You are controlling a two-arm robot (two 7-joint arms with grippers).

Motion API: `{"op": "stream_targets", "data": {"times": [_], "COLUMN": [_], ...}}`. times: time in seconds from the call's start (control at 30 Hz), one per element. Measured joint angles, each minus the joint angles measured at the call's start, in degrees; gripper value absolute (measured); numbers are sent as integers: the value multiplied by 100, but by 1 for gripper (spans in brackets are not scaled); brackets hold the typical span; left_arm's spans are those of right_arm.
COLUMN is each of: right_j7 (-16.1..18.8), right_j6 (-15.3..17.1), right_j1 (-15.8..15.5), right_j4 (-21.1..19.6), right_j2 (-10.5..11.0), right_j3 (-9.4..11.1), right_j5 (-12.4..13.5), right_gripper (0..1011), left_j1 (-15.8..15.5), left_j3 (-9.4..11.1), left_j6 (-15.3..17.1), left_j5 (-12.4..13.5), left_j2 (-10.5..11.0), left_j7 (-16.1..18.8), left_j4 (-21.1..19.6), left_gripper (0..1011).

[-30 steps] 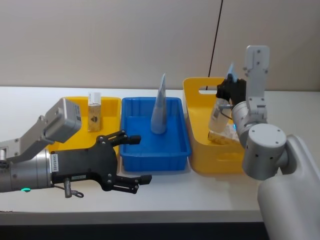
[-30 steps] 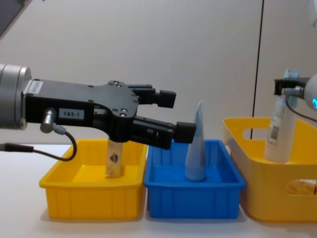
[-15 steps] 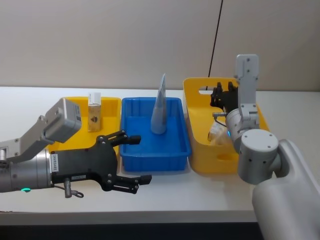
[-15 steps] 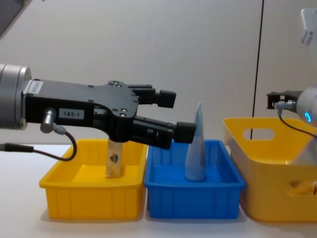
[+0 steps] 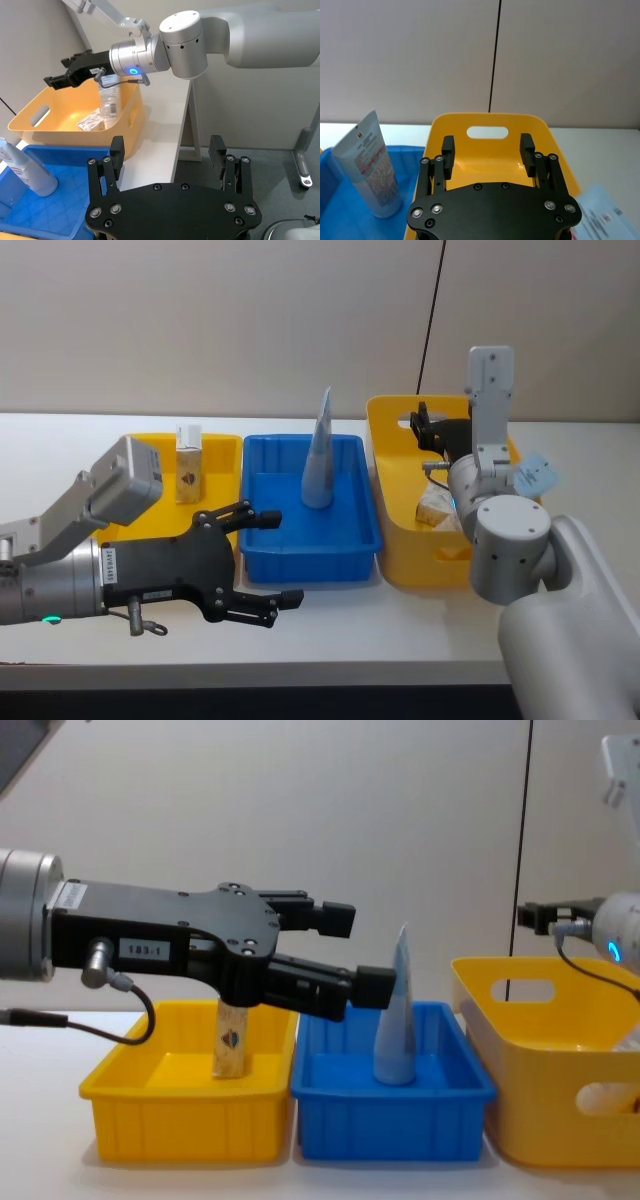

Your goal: Bimanual collaborative sorting of washing and personal care products

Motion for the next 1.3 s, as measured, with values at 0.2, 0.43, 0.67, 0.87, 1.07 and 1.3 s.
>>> {"op": "stream_targets", "data": {"times": [0.2,0.43,0.67,0.87,1.07,1.3], "right_j7": [97,376,811,1236,1632,2232], "right_j6": [-28,-5,65,138,200,251], "right_j1": [-45,-216,-488,-761,-1060,-1588], "right_j4": [-239,-708,-1267,-1734,-2167,-2824], "right_j2": [-58,-88,-26,102,265,567], "right_j3": [6,-22,-79,-124,-158,-190], "right_j5": [20,156,377,599,800,1098], "right_gripper": [903,1002,1002,1002,1002,1002], "left_j1": [0,0,0,0,0,0], "left_j3": [0,0,0,0,0,0], "left_j6": [0,0,0,0,0,0], "left_j5": [0,0,0,0,0,0], "left_j2": [0,0,0,0,0,0], "left_j7": [0,0,0,0,0,0], "left_j4": [0,0,0,0,0,0], "left_gripper": [1001,1001,1002,1001,1001,1001]}}
